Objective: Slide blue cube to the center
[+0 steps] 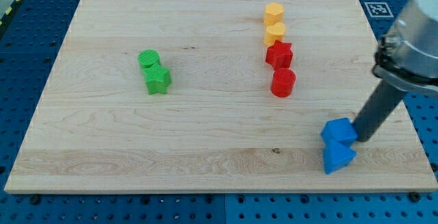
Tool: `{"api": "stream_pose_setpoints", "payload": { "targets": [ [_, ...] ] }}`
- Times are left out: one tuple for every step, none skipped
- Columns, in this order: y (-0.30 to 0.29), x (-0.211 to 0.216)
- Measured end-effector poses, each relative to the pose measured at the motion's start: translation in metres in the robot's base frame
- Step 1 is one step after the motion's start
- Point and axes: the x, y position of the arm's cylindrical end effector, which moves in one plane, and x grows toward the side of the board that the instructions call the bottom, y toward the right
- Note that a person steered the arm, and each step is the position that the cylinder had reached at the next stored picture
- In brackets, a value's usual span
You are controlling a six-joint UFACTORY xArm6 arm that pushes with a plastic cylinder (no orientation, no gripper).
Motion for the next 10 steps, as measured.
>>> {"api": "stream_pose_setpoints", "payload": {
  "targets": [
    [-0.038,0.000],
    [-0.068,0.004],
    [-0.110,0.014],
    [-0.123,0.037],
    [-0.151,0.050],
    [-0.179,0.047],
    [-0.179,0.031],
    [-0.179,0.011],
    [-0.183,-0.007],
    [-0.183,-0.018]
  ]
}}
